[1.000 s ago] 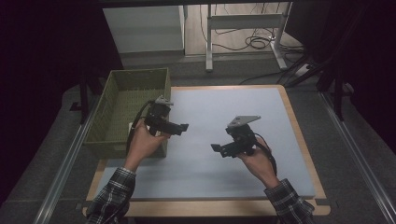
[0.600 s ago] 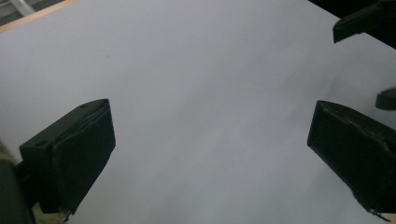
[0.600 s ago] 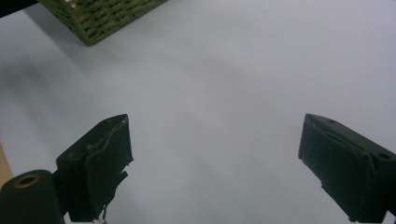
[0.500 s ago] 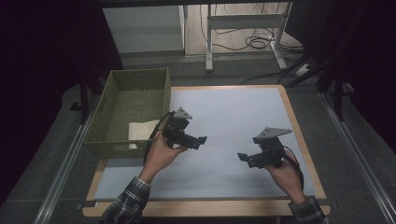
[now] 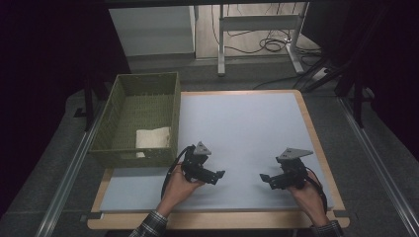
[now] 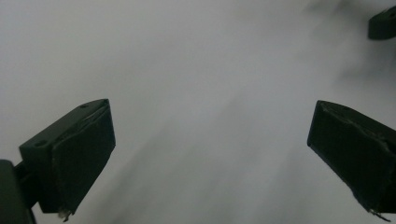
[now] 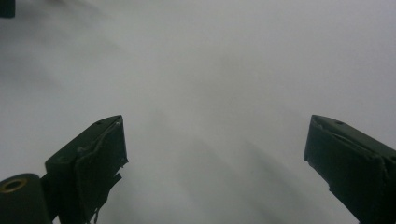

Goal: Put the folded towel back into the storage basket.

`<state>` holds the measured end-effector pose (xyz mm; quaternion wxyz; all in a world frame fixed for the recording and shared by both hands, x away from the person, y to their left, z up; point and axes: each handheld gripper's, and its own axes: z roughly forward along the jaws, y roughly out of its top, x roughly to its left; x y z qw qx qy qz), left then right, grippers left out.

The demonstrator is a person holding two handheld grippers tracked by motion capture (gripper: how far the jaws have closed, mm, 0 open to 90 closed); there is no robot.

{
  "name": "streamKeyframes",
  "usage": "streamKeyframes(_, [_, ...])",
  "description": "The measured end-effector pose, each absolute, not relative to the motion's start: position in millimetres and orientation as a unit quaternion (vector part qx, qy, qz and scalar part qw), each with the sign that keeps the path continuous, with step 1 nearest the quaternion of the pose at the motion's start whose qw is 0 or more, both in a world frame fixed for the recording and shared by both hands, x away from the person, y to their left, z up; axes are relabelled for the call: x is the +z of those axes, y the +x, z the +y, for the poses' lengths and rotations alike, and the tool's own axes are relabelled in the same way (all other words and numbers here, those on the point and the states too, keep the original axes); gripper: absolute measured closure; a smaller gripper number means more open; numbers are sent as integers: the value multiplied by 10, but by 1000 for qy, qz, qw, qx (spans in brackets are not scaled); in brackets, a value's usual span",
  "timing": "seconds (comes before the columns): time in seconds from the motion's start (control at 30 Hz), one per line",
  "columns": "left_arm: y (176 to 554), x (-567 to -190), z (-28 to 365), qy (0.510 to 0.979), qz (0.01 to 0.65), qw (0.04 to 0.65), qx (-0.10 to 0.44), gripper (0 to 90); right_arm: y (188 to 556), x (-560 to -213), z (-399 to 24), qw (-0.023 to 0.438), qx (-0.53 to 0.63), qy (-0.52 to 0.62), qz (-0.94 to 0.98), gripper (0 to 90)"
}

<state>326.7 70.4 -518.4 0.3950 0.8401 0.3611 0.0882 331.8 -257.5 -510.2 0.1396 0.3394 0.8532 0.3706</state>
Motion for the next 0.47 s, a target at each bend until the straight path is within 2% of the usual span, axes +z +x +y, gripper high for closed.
streamKeyframes(0.17, [3220, -5454, 703, 844, 367, 379, 96, 14, 3319, -5243, -2588, 138, 357, 340, 859, 53])
streamKeyframes(0.3, [3191, -5457, 631, 854, 361, 352, 127, 11, 3302, -5324, -2568, 152, 351, 334, 861, 43])
streamKeyframes(0.47, [3188, -5463, 630, 854, 361, 353, 127, 9, 3293, -5333, -2557, 160, 346, 330, 864, 42])
